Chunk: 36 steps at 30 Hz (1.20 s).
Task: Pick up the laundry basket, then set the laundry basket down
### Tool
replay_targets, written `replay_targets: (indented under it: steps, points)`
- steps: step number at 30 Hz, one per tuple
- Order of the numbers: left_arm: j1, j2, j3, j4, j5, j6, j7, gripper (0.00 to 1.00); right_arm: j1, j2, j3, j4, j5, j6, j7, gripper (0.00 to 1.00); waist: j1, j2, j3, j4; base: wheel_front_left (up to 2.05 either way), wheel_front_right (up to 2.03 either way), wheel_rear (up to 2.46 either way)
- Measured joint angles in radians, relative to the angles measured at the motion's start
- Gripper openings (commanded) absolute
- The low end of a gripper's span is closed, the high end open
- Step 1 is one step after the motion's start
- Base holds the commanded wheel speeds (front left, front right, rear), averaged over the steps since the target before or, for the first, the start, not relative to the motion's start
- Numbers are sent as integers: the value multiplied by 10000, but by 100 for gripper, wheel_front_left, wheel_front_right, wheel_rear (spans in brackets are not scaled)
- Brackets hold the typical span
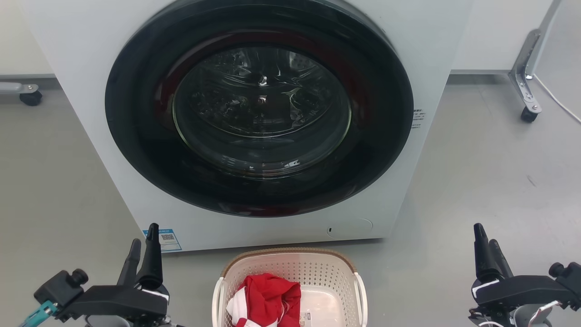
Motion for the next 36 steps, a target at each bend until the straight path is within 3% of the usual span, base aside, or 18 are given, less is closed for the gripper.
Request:
replay_targets:
  steps: [20, 36]
  points:
    - [-148, 497, -972, -1246, 4249, 698, -775, 100, -199, -454, 894, -884, -3741, -604, -786, 100, 0, 0, -55, 48, 0, 0, 0]
    - [-45, 500, -1225, -1760, 6343, 1129, -1310, 100, 47, -531, 1106, -1442, -5910, -1043, -1323, 100, 0, 0, -73, 105, 0, 0, 0]
